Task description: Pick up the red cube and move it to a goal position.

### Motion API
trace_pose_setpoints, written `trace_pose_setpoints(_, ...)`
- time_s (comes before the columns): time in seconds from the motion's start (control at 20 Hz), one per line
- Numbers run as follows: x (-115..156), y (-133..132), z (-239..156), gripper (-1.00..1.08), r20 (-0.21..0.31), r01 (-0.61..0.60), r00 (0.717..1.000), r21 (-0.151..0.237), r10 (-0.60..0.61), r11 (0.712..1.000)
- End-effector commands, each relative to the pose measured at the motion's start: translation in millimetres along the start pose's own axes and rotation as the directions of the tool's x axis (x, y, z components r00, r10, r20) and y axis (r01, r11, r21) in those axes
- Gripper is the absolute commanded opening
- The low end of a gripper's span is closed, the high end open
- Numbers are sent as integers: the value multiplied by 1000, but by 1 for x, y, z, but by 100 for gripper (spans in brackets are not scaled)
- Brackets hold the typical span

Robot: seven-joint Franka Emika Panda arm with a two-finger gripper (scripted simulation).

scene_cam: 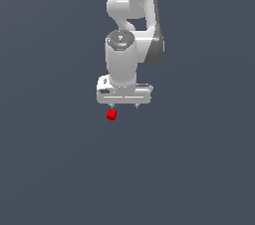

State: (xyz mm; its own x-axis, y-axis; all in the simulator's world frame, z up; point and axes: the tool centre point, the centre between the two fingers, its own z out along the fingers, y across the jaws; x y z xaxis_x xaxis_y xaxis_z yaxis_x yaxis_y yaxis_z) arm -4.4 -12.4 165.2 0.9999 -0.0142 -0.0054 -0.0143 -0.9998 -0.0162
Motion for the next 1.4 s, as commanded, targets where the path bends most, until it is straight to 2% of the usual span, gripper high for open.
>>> trace_pose_setpoints(0.0, 0, 0, 0, 100, 0, 0, 1000, 0, 0, 1000)
trace_pose_setpoints(0.45, -6, 12, 22, 100, -1, -33, 999, -3, 33, 999)
trace_pose_setpoints(1.05, -31, 57, 108, 100, -7, -163, 987, -14, 163, 986)
trace_pose_setpoints(1.35, -39, 70, 136, 100, -8, -205, 979, -16, 205, 979)
